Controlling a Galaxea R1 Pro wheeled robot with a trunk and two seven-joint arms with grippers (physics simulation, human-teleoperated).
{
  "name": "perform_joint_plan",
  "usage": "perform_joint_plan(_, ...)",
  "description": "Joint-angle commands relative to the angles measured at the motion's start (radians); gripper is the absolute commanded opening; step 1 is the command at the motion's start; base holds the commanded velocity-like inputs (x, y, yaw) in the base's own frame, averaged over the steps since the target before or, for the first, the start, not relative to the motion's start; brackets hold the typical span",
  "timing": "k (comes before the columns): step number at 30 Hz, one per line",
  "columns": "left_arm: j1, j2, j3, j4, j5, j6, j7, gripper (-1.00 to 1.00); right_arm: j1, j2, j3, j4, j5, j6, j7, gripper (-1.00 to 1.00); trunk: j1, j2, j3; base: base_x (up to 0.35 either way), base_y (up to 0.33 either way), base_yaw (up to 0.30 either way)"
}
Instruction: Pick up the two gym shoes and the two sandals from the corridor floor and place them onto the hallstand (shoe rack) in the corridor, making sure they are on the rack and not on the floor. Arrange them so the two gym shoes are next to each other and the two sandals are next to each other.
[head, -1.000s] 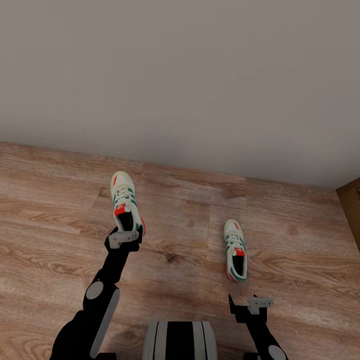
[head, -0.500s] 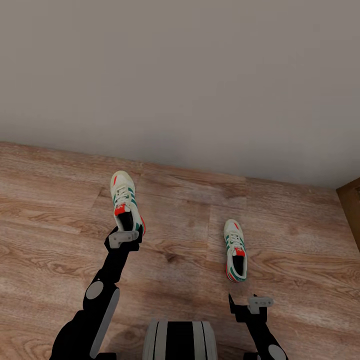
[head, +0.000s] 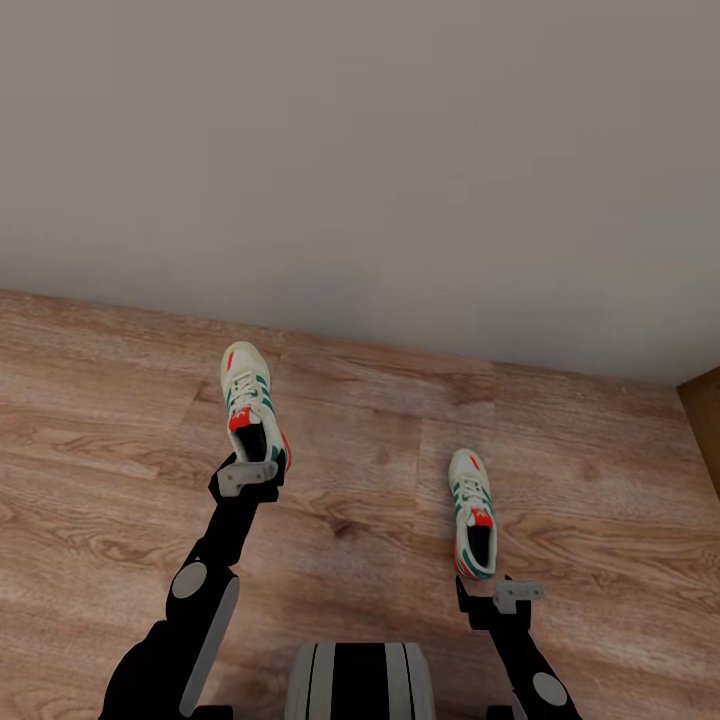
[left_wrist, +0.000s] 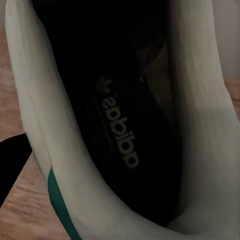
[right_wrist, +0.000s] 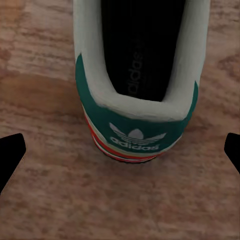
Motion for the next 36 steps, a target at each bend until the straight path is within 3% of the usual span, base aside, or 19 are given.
perform_joint_plan(1,0.000,0.000,-0.002,0.000,0.005,-0.001,0.007,-1.00,0.000,0.000,-0.001,0.000,0.002,-0.003,-0.001,1.00,0.000,0.000,0.000,0.047,0.000,0.000)
perform_joint_plan(18,0.000,0.000,-0.002,0.000,0.005,-0.001,0.007,-1.00,-0.001,0.000,-0.001,0.000,0.002,-0.003,-0.001,1.00,0.000,0.000,0.000,0.004,0.000,0.000)
perform_joint_plan(36,0.000,0.000,-0.002,0.000,0.005,-0.001,0.007,-1.00,-0.001,0.000,-0.001,0.000,0.002,-0.003,-0.001,1.00,0.008,-0.004,-0.085,0.000,0.000,0.000)
